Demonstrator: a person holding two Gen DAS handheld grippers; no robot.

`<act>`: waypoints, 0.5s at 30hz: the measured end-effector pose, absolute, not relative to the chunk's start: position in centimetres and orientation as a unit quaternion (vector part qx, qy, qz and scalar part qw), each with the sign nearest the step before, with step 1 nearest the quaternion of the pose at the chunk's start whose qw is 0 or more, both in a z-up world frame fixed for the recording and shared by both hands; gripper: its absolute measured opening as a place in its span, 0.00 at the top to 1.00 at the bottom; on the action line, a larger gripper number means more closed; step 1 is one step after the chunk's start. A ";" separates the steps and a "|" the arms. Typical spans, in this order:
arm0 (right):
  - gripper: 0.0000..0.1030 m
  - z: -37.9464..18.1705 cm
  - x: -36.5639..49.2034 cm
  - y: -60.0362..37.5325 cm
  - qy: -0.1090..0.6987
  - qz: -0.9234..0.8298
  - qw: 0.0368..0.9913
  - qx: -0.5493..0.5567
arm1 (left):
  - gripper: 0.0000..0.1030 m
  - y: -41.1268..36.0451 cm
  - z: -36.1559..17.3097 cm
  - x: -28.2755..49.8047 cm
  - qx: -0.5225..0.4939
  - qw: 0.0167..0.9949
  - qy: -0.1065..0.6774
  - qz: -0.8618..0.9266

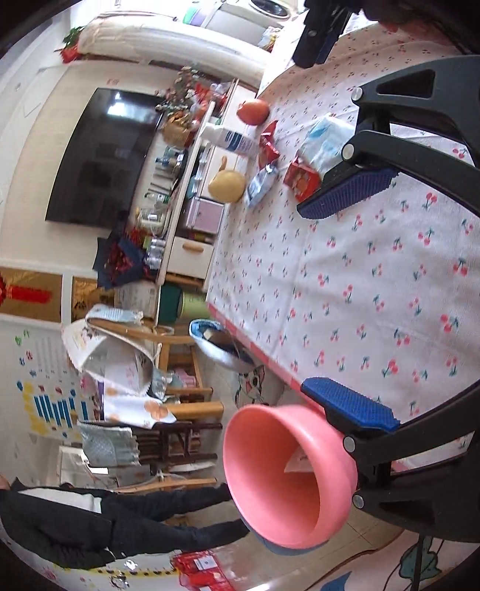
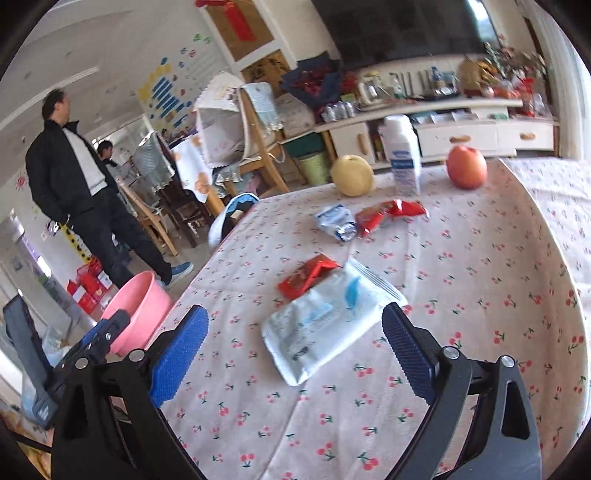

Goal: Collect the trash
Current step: 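Move both open tools back over the table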

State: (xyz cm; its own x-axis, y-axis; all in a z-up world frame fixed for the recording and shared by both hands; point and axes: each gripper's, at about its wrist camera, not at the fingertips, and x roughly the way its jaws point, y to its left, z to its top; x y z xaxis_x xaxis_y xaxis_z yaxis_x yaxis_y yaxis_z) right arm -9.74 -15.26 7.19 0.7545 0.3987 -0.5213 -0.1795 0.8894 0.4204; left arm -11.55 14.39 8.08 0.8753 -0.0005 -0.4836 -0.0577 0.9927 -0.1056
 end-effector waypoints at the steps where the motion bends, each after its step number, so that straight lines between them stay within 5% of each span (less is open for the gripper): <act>1: 0.09 7.1 -9.6 -15.8 0.315 0.153 0.920 0.176 | 0.14 13.9 8.0 -11.5 -0.055 0.967 0.250 0.011; 15: 0.08 8.7 -8.8 -18.3 0.305 0.128 0.929 0.167 | 0.14 5.9 6.6 -10.7 0.034 0.952 0.303 -0.018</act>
